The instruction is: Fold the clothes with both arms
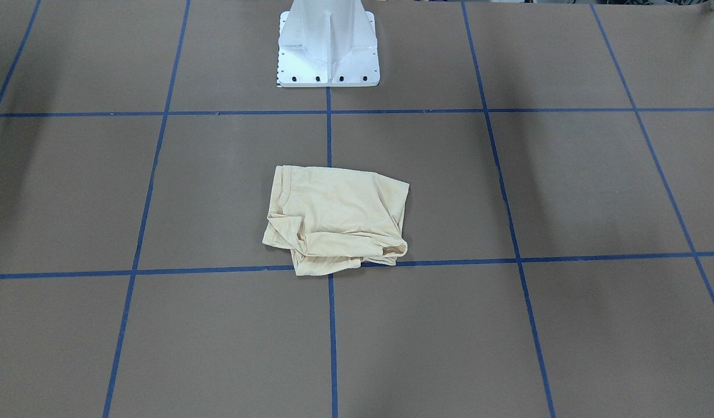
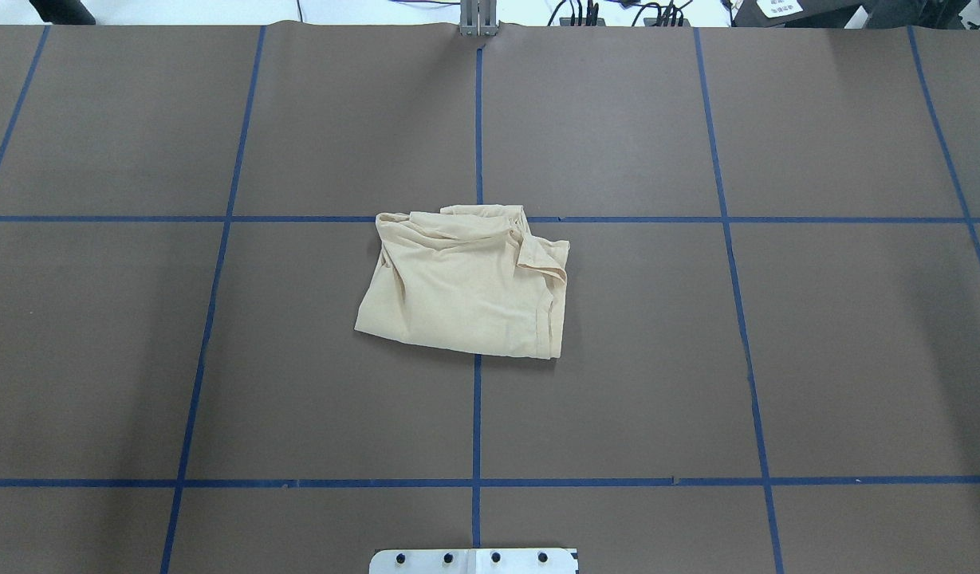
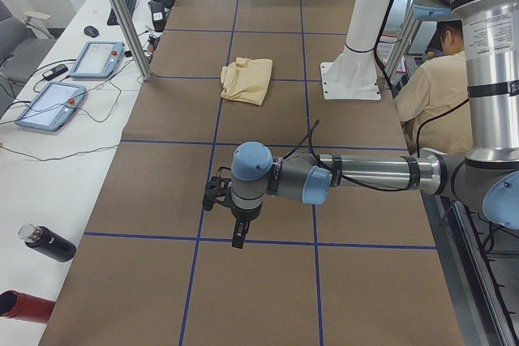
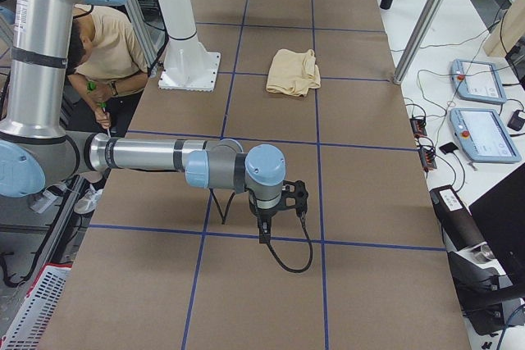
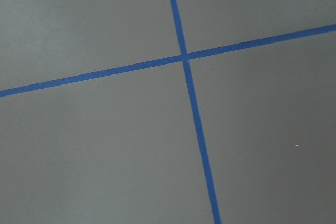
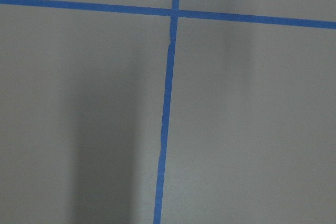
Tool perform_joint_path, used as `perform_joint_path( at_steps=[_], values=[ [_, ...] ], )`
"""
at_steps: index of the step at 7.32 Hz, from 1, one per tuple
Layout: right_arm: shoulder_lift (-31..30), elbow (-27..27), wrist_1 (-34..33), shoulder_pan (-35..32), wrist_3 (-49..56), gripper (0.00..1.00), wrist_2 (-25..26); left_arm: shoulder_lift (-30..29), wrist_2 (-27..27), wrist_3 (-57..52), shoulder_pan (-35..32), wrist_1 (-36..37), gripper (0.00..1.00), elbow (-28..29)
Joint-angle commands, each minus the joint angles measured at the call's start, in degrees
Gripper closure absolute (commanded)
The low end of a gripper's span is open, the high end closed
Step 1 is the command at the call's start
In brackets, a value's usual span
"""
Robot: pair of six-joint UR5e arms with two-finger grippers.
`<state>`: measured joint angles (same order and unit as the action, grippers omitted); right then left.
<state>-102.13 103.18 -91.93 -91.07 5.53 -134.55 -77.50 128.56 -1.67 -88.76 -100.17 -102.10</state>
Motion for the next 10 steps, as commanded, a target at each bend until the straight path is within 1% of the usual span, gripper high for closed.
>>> perform_joint_path(
  at_steps=[1, 10],
  values=[
    [0.0, 0.0, 0.0, -0.1, 0.1, 0.0, 0.1, 1.0, -3.1, -0.1, -1.9, 0.5, 0.0, 0.5],
    [0.0, -0.1, 0.0, 0.0, 0.1, 0.0, 0.2, 1.0, -2.4, 0.0, -1.8, -0.4, 0.0, 0.8]
  ],
)
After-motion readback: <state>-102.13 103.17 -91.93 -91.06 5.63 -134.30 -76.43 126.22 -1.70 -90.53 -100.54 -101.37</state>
